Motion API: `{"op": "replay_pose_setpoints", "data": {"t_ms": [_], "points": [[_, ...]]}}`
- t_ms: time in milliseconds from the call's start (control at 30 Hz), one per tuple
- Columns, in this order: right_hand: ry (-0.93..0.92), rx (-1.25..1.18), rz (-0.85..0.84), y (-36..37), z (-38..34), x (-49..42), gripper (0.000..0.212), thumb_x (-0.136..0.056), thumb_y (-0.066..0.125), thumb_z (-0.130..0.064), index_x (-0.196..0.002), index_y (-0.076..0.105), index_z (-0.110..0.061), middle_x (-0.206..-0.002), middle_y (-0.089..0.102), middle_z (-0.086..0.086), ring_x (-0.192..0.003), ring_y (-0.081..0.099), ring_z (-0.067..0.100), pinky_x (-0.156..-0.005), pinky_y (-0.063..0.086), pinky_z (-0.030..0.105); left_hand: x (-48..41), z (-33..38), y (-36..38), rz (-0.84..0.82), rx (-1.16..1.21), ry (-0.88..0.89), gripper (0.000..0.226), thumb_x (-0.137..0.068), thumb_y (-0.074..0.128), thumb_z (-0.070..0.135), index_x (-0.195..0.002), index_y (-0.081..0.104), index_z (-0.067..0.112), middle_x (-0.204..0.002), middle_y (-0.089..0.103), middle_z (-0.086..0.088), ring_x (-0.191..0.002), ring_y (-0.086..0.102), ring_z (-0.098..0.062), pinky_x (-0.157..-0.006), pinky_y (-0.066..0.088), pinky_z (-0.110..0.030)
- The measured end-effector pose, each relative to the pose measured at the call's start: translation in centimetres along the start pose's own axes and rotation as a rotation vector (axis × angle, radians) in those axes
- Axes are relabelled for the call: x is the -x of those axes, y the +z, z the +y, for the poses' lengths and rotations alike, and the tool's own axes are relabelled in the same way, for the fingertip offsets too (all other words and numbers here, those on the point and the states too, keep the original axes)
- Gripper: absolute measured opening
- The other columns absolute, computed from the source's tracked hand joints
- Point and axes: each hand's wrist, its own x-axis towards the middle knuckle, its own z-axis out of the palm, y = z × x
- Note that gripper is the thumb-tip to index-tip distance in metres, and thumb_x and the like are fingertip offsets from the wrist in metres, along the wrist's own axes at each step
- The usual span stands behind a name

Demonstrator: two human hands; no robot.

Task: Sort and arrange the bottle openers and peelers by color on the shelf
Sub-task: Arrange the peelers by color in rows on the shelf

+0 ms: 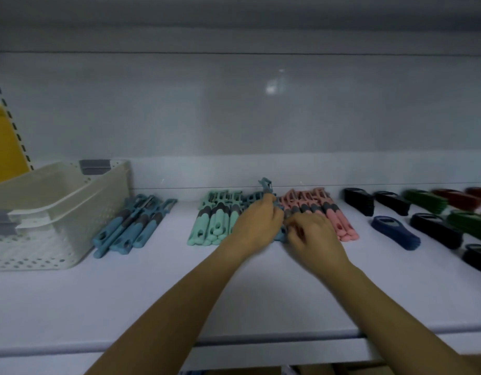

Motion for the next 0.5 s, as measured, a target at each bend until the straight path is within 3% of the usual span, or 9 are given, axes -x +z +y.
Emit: {"op": "replay_pose_setpoints", "data": {"t_ms": [100,200,333,500], "points": [[0.077,-0.064,0.005,-0.3,0.7,-0.1,0.018,-0.078,0.048,-0.011,-0.076,0.066,-0.009,-0.07,0.064,0.004,-0.064,0.05,0.02,-0.063,0.04,0.032,-0.6,-0.3,0.9,-0.083,-0.213,0.051,0.048,-0.099,0.028,0.045,-0.131,0.048,0.015,-0.128,0.051,-0.015,-0.119,0.045,-0.03,-0.094,0.037,-0.036],[0.101,-0.061,-0.006,-0.4,1.2,0.0,0.015,-0.082,0.054,-0.011,-0.085,0.069,-0.011,-0.076,0.066,0.005,-0.069,0.053,0.022,-0.067,0.045,0.036,-0.6,-1.6,1.1,-0.128,-0.341,0.071,0.05,-0.099,0.022,0.048,-0.138,0.042,0.025,-0.128,0.039,-0.013,-0.12,0.035,-0.029,-0.099,0.03,-0.036],[0.026,-0.046,-0.053,-0.1,1.0,0.0,0.019,-0.081,0.056,-0.009,-0.092,0.071,-0.016,-0.082,0.068,0.0,-0.069,0.049,0.014,-0.067,0.035,0.027,-0.5,-2.5,0.7,-0.168,-0.415,0.114,0.055,-0.1,0.017,0.045,-0.148,0.024,0.02,-0.153,0.017,0.001,-0.137,0.014,-0.024,-0.113,0.015,-0.04],[0.009,-0.041,-0.133,0.0,0.9,-0.1,0.032,-0.078,0.051,-0.016,-0.105,0.069,-0.017,-0.091,0.069,-0.001,-0.077,0.046,0.01,-0.076,0.032,0.025,-0.1,-2.8,0.5,-0.255,-0.441,0.093,0.058,-0.1,0.013,0.046,-0.15,0.012,0.019,-0.157,0.012,0.005,-0.142,0.007,-0.021,-0.117,0.007,-0.043]]}}
